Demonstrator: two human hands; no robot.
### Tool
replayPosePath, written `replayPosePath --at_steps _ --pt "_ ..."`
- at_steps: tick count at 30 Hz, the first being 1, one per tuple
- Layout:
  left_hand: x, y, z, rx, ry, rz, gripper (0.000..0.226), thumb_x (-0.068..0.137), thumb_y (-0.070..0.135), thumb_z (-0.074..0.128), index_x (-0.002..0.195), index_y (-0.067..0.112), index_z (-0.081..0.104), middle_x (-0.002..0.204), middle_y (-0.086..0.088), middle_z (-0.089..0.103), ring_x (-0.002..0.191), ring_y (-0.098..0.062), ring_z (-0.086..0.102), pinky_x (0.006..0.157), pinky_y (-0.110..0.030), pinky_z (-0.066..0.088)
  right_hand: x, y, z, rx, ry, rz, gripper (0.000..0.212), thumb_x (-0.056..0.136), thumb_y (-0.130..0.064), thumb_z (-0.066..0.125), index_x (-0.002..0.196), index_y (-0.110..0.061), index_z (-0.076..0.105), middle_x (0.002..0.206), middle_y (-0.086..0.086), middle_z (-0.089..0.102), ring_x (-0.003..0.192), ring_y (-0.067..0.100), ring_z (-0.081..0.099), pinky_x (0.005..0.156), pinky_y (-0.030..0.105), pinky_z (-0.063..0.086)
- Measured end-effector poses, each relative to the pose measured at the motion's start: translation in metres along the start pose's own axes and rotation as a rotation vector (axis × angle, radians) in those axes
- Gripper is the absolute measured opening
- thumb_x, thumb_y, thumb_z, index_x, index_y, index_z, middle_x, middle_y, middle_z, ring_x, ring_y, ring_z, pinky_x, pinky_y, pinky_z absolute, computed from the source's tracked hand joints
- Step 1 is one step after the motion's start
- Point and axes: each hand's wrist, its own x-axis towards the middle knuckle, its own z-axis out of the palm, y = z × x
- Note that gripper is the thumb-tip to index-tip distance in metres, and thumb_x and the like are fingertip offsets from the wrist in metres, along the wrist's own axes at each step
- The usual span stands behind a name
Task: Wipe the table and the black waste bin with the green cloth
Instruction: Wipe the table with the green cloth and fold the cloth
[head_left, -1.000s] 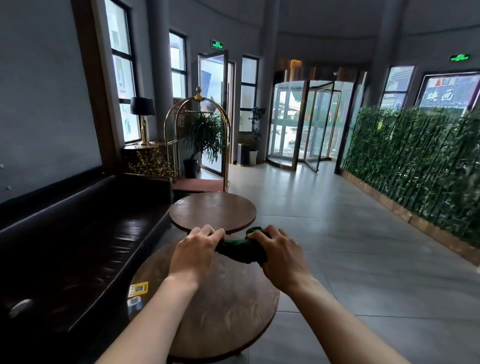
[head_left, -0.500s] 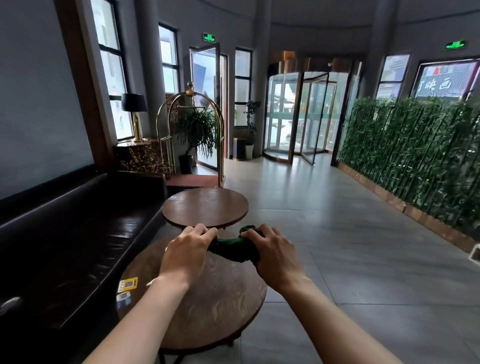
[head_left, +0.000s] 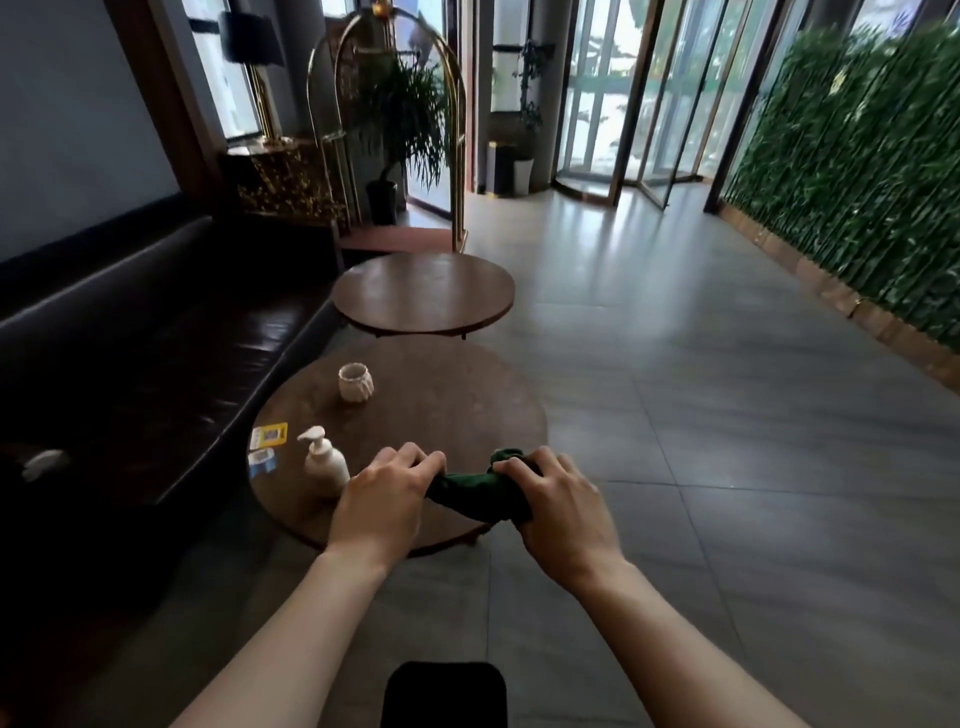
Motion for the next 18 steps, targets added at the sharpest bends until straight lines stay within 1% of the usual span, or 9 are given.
replayPosePath --at_steps 2,7,13,18 --pt "-0.009 -0.004 0.024 -0.014 -0.043 -0.002 0.036 0.089 0.009 0.062 0.115 0.033 0.057 0.111 0.009 0.059 0.101 -0.019 0.057 0.068 -0.036 0.053 -0.008 0.004 0.024 -0.004 -0.028 0.007 0.058 0.088 -0.022 0.072 0.141 -0.037 0.052 0.126 -0.002 0.055 0.11 0.024 0.056 0.083 0.037 0.053" --pt "-0.029 -0.018 0.086 -0.032 -0.059 -0.02 0.037 0.089 0.01 0.064 0.117 0.033 0.057 0.111 0.01 0.058 0.1 -0.018 0.056 0.067 -0.034 0.05 -0.025 0.01 0.089 0.029 -0.058 0.034 0.058 0.088 -0.023 0.074 0.14 -0.036 0.054 0.125 -0.003 0.057 0.109 0.023 0.056 0.081 0.038 0.056" --pt "-0.053 -0.042 0.182 -0.052 -0.074 -0.04 0.042 0.082 0.006 0.068 0.108 0.037 0.055 0.103 0.015 0.056 0.096 -0.015 0.056 0.06 -0.032 0.049 -0.04 0.022 0.185 0.064 -0.066 0.034 0.058 0.084 -0.024 0.079 0.138 -0.034 0.057 0.123 -0.003 0.061 0.106 0.022 0.059 0.078 0.036 0.057" --pt "-0.069 -0.061 0.275 -0.074 -0.06 -0.045 0.044 0.086 0.007 0.065 0.117 0.037 0.056 0.11 0.015 0.057 0.104 -0.014 0.057 0.068 -0.034 0.053 -0.048 0.04 0.278 0.08 -0.036 0.033 0.062 0.083 -0.023 0.08 0.138 -0.036 0.057 0.124 -0.006 0.06 0.109 0.019 0.059 0.08 0.035 0.058"
